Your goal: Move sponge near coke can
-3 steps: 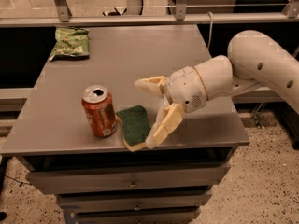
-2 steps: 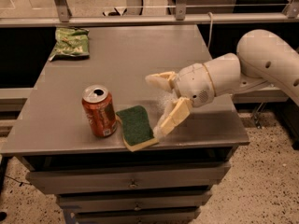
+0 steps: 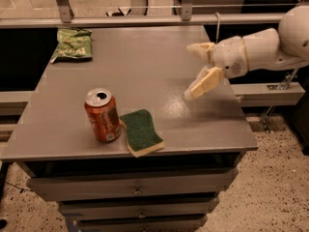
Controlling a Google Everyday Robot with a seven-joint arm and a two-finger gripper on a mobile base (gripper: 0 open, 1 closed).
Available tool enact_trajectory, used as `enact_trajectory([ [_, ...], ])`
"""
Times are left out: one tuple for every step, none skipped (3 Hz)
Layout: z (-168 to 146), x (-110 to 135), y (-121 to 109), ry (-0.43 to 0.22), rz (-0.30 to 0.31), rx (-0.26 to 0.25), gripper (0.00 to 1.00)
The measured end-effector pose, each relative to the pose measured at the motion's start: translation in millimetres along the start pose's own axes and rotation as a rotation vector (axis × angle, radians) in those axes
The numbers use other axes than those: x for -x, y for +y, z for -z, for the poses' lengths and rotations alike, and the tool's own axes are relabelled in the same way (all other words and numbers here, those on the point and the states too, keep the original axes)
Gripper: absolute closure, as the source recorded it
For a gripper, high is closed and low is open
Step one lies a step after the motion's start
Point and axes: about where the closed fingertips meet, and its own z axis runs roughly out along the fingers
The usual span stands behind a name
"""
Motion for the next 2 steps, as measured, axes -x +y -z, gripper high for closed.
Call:
enact_trajectory([
  [65.6, 40.4, -58.0, -0.038, 0.084, -0.172, 0.0],
  [63.2, 39.0, -57.2, -0.037, 0.081, -0.166, 0.0],
])
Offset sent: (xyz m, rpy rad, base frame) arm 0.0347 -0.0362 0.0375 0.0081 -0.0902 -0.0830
